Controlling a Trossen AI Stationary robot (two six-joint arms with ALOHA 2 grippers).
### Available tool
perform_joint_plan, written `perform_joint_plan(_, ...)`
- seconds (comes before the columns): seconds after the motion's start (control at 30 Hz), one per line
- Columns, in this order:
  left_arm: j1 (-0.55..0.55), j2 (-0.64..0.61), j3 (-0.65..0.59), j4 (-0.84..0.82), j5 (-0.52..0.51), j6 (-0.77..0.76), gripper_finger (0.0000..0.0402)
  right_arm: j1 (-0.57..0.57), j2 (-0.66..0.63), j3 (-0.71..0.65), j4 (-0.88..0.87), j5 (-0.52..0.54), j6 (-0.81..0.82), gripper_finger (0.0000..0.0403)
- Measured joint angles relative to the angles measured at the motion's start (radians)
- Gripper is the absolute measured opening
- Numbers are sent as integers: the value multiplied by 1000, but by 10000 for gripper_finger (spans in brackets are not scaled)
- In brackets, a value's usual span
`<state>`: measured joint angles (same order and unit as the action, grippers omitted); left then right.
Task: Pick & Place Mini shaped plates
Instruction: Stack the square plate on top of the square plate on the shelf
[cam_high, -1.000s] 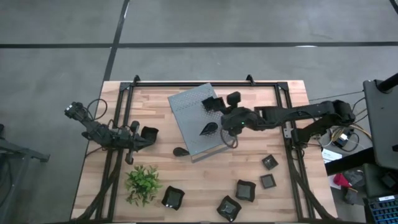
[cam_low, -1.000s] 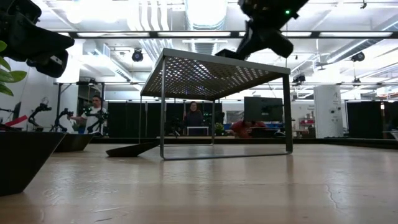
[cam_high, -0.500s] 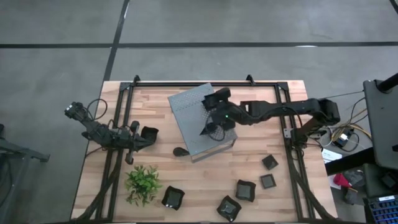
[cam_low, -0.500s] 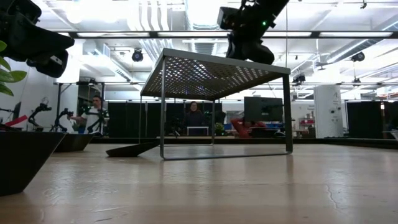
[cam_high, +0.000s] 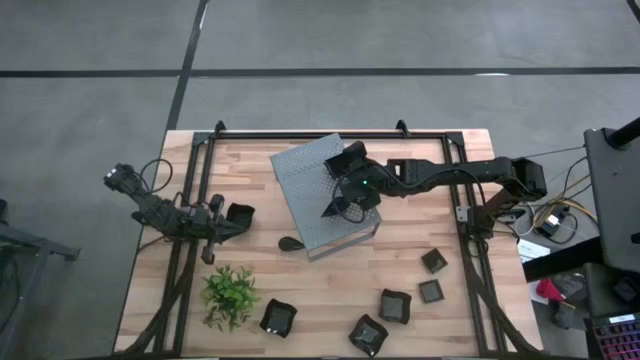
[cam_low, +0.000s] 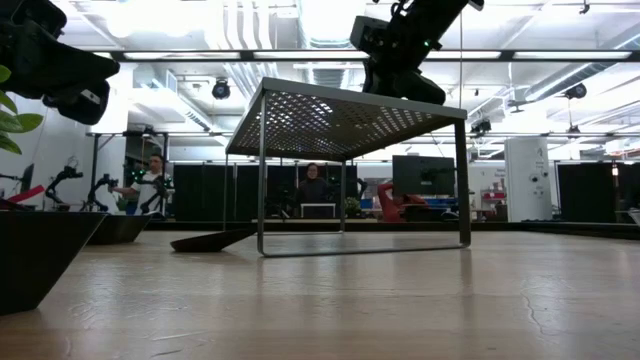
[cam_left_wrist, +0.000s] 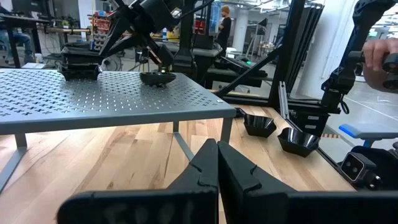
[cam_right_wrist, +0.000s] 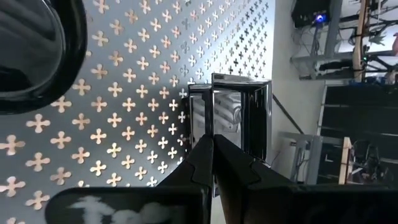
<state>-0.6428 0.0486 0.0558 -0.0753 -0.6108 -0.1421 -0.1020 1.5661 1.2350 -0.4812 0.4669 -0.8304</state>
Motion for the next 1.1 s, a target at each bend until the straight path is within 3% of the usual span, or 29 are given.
perform_joint_plan(1.1, 0, 0, 0, 0, 0, 0, 0, -27, 6, -18, 47, -27, -46, 10)
